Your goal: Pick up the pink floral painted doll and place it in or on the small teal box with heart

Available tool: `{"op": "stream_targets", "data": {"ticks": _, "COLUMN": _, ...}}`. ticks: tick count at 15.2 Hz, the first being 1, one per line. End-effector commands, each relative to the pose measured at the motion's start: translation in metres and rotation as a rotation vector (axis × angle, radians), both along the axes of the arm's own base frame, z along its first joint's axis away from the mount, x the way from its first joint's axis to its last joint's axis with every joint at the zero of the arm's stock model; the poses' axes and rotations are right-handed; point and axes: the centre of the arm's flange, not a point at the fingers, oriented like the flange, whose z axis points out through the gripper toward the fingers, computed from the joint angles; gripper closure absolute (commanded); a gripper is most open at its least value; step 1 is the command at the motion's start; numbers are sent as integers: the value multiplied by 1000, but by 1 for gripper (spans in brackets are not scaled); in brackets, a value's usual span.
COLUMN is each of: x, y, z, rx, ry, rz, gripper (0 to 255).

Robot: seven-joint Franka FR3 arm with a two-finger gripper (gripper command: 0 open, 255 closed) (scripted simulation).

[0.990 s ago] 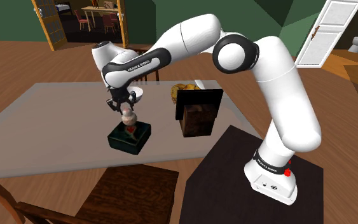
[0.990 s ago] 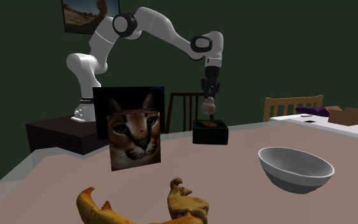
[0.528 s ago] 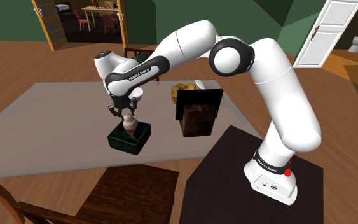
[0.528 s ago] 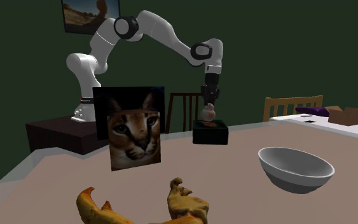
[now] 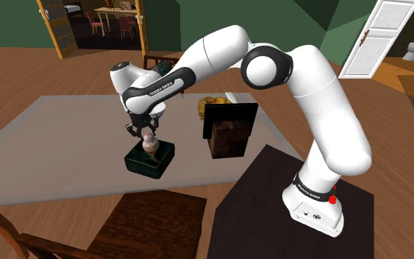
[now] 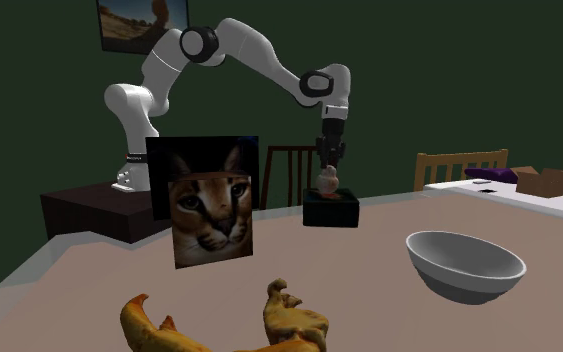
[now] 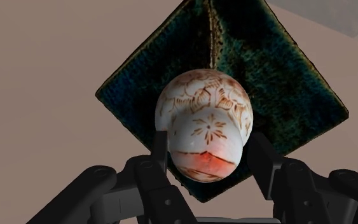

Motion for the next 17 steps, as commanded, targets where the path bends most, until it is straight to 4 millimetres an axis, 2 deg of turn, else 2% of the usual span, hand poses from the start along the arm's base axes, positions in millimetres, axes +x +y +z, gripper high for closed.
{"op": "stream_targets", "data": {"ticks": 1, "x": 0, "y": 0, "z": 0, "rx": 0, "ry": -1, "rz": 0, "gripper": 0}}
{"op": "stream_targets", "data": {"ticks": 6, "x": 0, "y": 0, "z": 0, "rx": 0, "ry": -1, "rz": 0, "gripper": 0}}
{"op": "stream_targets", "data": {"ticks": 10, "x": 1, "y": 9, "z": 50, "rx": 0, "ry": -1, "rz": 0, "gripper": 0}}
{"op": "stream_targets", "data": {"ticks": 17, "x": 1, "y": 9, "z": 50, "rx": 0, "ry": -1, "rz": 0, "gripper": 0}}
